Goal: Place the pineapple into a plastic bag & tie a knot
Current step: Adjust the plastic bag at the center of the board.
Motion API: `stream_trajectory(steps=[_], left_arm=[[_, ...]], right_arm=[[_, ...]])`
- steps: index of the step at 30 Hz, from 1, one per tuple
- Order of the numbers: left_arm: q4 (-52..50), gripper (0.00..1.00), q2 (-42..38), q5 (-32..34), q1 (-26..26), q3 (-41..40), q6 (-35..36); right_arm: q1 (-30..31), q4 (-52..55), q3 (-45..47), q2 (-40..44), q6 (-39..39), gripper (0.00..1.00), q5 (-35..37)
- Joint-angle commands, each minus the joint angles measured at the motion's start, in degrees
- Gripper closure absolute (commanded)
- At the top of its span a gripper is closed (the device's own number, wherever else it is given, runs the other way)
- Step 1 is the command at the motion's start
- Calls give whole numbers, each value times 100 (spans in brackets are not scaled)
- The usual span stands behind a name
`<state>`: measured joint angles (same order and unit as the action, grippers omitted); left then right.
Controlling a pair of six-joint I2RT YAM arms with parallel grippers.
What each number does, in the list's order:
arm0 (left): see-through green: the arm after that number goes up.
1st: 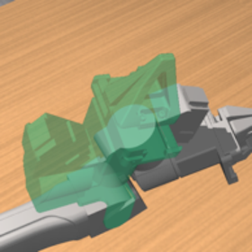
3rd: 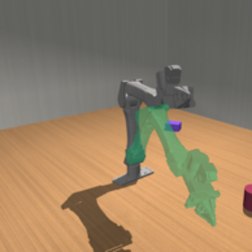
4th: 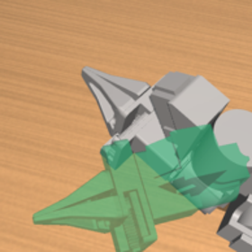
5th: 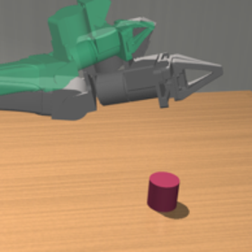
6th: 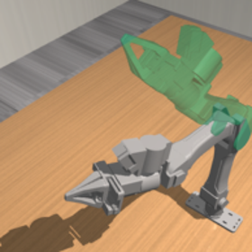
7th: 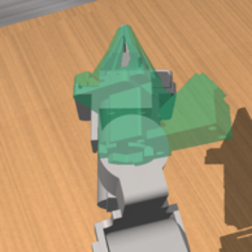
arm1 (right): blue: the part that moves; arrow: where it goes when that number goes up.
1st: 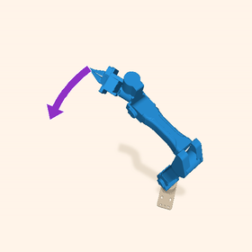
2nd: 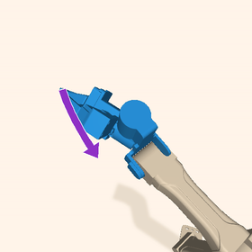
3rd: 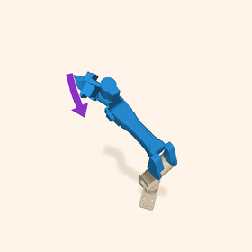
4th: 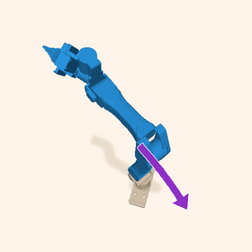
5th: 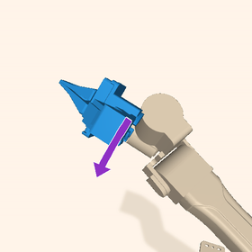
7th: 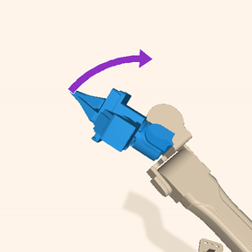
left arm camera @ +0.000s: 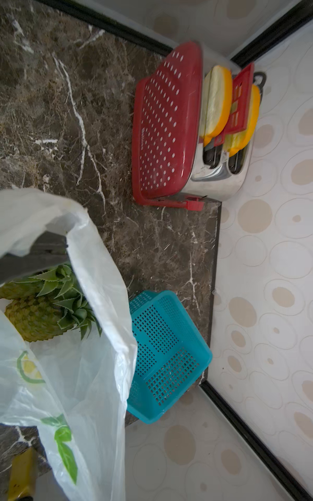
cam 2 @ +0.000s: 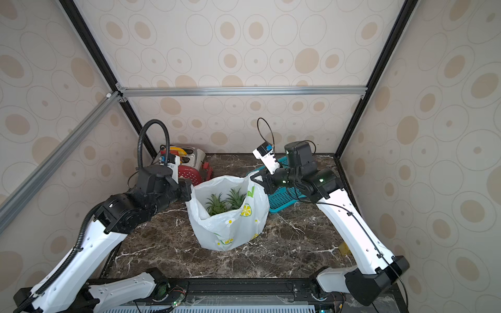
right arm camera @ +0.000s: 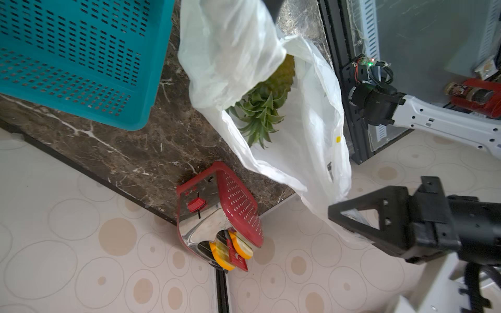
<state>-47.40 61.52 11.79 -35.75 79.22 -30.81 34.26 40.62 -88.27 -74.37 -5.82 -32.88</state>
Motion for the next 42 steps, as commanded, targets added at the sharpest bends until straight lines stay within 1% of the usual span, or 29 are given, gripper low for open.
stream_trajectory(steps=[1, 3, 4, 6, 9, 10, 12, 14, 15, 16, 18, 19, 21, 23, 25, 26, 28, 31, 35, 38, 42], left_arm=[[661, 100, -22, -614, 45, 42, 225], [827, 100, 87, -822, 50, 261, 433], [932, 100, 135, -1027, 46, 370, 576], [1058, 100, 292, -1317, 50, 652, 815], [1060, 100, 466, -1500, 50, 797, 1067], [1278, 100, 485, -1554, 47, 755, 1100], [1492, 100, 453, -1719, 50, 546, 1077], [1664, 100, 358, -1941, 48, 325, 1000], [1700, 100, 301, -2006, 46, 212, 981], [1699, 100, 242, -2022, 42, 106, 967], [1688, 100, 99, -2016, 37, -129, 964], [1674, 100, 41, -2021, 41, -221, 971], [1657, 100, -94, -2082, 33, -384, 1001], [1633, 100, -209, -2195, 17, -497, 1072], [1595, 100, -317, -2311, -16, -572, 1225], [1587, 100, -387, -2354, -48, -613, 1333], [1546, 100, -508, -2365, -97, -677, 1567], [1485, 100, -633, -2326, -97, -763, 1825], [1424, 100, -641, -2348, -102, -813, 2034], [1427, 100, -594, -2357, -100, -813, 2070], [1462, 100, -545, -2401, -103, -820, 2019]], right_arm=[[-18, -359, 326, 264, -5, 100, -351], [-16, -271, 328, 368, 138, 100, -241], [-16, -205, 296, 396, 225, 100, -145], [-15, -15, 239, 459, 546, 100, 53], [-16, 363, 249, 517, 1092, 100, 291], [-13, 511, 264, 550, 1268, 97, 357], [-16, 802, 338, 633, 1632, 81, 582], [-16, 1114, 405, 763, 1990, 70, 841], [-14, 1255, 441, 849, 2187, 63, 1043], [-22, 1381, 477, 922, 2355, 58, 1215], [-16, 1597, 566, 1123, 2753, 42, 1719], [-16, 1689, 613, 1194, 2926, 36, 1924], [-15, 1837, 723, 1347, 3271, 26, 2343], [-17, 1855, 776, 1407, 3441, 18, 2490], [-19, 1789, 662, 1306, 3469, 15, 2315], [-41, 1727, 550, 1170, 3423, 15, 2112], [-129, 1546, 349, 942, 3232, 13, 1598], [-307, 1034, 150, 451, 2984, 8, 682], [-323, 486, -331, -462, 2754, 4, -345], [-313, 3, -662, -1100, 2519, 2, -631], [-152, -1027, -749, -1577, 2261, 0, -675]])
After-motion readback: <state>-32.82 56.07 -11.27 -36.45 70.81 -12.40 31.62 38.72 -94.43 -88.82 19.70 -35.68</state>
